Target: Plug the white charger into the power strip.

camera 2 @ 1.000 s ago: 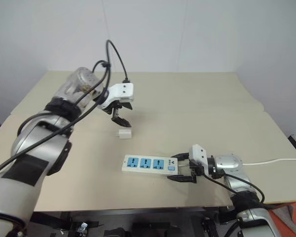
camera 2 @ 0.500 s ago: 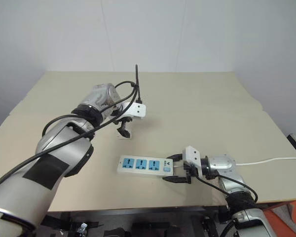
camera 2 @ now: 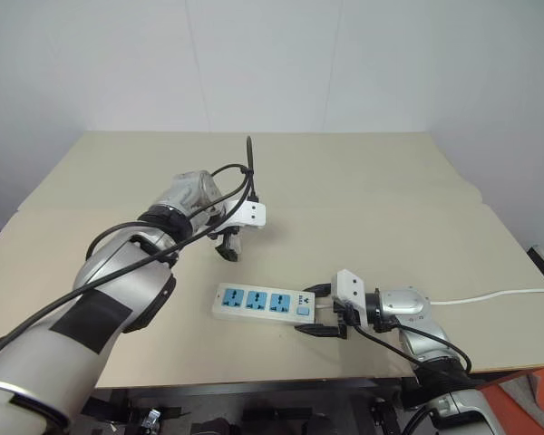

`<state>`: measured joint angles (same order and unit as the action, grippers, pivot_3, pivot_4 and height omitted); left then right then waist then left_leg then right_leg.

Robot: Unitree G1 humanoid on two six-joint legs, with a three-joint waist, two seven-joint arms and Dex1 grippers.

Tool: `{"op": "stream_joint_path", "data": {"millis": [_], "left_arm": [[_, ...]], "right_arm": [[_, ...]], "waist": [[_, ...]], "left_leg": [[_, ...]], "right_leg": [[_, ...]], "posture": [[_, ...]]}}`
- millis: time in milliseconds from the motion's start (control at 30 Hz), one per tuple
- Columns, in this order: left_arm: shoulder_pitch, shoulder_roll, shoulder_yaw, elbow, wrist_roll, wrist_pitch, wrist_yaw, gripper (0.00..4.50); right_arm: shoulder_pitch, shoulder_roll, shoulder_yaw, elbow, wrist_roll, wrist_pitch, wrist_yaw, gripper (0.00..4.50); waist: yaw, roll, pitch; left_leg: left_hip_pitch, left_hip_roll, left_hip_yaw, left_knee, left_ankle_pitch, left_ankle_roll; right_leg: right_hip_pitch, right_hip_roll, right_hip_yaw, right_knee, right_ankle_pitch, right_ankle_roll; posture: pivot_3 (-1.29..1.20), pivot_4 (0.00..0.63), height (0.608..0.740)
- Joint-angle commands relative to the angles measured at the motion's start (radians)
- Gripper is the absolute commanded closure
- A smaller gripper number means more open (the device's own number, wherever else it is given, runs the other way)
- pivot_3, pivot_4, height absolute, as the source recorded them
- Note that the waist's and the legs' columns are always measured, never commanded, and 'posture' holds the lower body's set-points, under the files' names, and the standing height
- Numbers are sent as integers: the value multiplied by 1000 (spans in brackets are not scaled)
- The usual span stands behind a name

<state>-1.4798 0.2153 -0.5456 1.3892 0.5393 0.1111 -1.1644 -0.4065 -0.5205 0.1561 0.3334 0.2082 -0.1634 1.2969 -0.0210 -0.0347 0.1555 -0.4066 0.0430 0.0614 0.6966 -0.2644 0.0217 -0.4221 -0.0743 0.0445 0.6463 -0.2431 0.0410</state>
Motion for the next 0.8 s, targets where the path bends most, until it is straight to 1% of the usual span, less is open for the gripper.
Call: {"op": "stream_joint_path", "data": {"millis": [33,333,433,467,567,667,733,800], "left_arm": [[-12,-5,11,-8,10,-1,15,0],[-9,-18,33,-6,14,6,11,0],[-5,-21,35,-5,14,12,14,571],[-5,-24,39,-5,12,17,17,857],[3,-26,18,-4,36,6,39,1867],[9,-29,25,-2,34,14,46,2909],[14,-30,23,-2,38,15,54,3482],[20,-28,18,-1,44,13,57,3496]], "right_arm": [[5,3,18,-21,-15,16,-14,1048],[12,-6,22,-36,-23,34,-32,1048],[15,-12,22,-37,-28,39,-41,1048],[16,-13,22,-39,-28,41,-43,1048],[21,-16,22,-48,-27,49,-48,1048],[23,-20,22,-55,-28,56,-54,1048],[24,-23,21,-59,-29,60,-59,1048],[24,-24,19,-62,-29,65,-63,1048]], "waist": [[0,0,0],[-1,0,0],[-1,0,0],[-1,0,0],[-1,0,0],[0,0,0],[2,0,0],[2,0,0]], "left_leg": [[0,0,0,0,0,0],[0,0,0,0,0,0],[0,0,0,0,0,0],[0,0,0,0,0,0],[0,0,0,0,0,0],[0,0,0,0,0,0],[0,0,0,0,0,0],[1,0,0,0,0,0]], "right_leg": [[0,0,0,0,0,0],[0,0,0,0,0,0],[0,0,0,0,0,0],[0,0,0,0,0,0],[0,0,0,0,0,0],[0,0,0,0,0,0],[1,0,0,0,0,0],[1,0,0,0,0,0]], "posture": [[0,150,740],[0,150,740],[0,150,740],[0,150,740],[0,150,740],[0,150,740],[0,150,740],[0,150,740]]}}
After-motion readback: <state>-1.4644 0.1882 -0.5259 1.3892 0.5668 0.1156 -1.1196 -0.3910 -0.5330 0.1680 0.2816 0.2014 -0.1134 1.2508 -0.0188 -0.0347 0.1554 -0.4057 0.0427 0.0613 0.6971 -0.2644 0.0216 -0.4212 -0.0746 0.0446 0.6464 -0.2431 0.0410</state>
